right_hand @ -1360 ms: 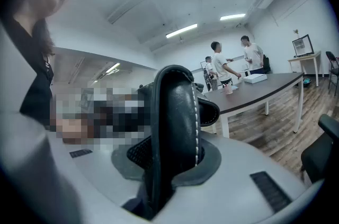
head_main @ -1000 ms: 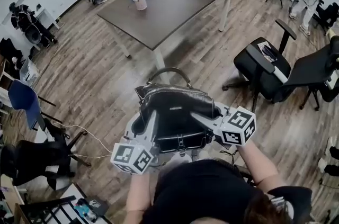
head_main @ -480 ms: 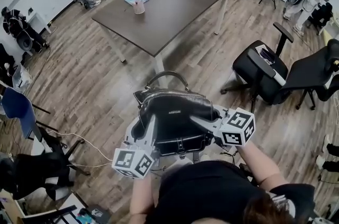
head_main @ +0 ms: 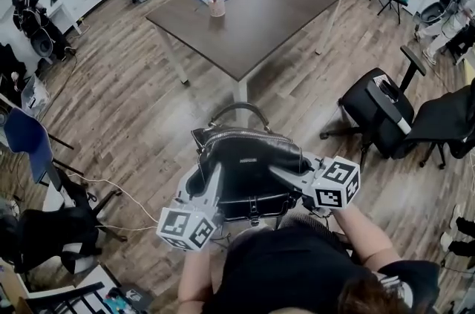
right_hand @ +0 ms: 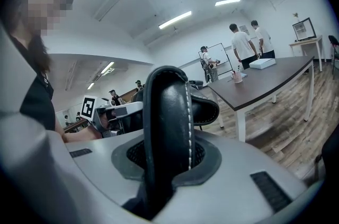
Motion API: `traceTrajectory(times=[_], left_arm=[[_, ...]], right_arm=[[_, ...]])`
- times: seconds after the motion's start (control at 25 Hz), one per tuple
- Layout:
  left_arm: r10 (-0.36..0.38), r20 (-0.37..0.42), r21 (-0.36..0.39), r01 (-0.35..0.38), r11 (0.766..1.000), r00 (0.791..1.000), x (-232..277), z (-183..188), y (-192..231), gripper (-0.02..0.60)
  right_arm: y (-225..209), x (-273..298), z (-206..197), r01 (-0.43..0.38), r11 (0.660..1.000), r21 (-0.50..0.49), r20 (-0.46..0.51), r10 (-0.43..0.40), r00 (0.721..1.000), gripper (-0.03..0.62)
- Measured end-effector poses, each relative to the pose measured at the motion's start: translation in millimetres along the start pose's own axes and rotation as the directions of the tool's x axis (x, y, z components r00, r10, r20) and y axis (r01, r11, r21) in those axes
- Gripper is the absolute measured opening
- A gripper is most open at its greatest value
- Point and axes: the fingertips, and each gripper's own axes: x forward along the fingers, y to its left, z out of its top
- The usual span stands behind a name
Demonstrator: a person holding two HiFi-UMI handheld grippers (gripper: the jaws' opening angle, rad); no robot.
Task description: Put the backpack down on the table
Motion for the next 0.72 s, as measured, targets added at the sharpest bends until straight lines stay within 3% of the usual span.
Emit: traceTrajectory(times=[0.4, 0.72], left_arm=[[0.013, 0.022, -0.015, -0.013, 1.000, 1.000, 8.1, 13.8, 24.1, 0.106], [0.064, 0.038, -0.017, -0.063, 0.998, 0.997, 46.0, 30.6, 48.7, 0.106]], right_arm=[[-10.8, 25.6, 21.5, -0.019, 0.999, -0.051, -0.007, 0.019, 1.000, 0.103], [-54.3, 53.5, 50.5, -0.079, 0.994, -0.079, -0.011, 0.078, 0.997, 0.106]])
